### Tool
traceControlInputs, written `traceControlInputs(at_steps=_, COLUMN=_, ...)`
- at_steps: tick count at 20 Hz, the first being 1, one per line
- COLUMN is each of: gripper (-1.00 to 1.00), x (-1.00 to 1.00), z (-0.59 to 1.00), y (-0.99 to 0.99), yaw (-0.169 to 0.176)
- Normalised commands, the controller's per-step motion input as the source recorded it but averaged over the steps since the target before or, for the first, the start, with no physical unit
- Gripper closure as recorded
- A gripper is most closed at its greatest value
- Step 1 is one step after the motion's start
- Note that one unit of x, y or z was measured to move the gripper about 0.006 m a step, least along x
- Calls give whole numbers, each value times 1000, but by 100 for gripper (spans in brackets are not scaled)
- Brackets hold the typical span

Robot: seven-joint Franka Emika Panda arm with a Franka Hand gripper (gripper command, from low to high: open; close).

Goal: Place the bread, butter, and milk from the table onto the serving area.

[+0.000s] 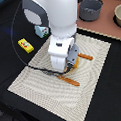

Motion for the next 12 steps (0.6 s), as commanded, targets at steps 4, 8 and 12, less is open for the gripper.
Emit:
traceControlInputs(at_steps=4, gripper=-100, x=60, z=1000, y=122, yaw=0)
traceControlInputs(at_steps=8, gripper=-100, x=-696, z=917, y=231, yaw=0)
traceControlInputs(at_steps=12, gripper=-100, x=-1000, z=715, y=288, yaw=0)
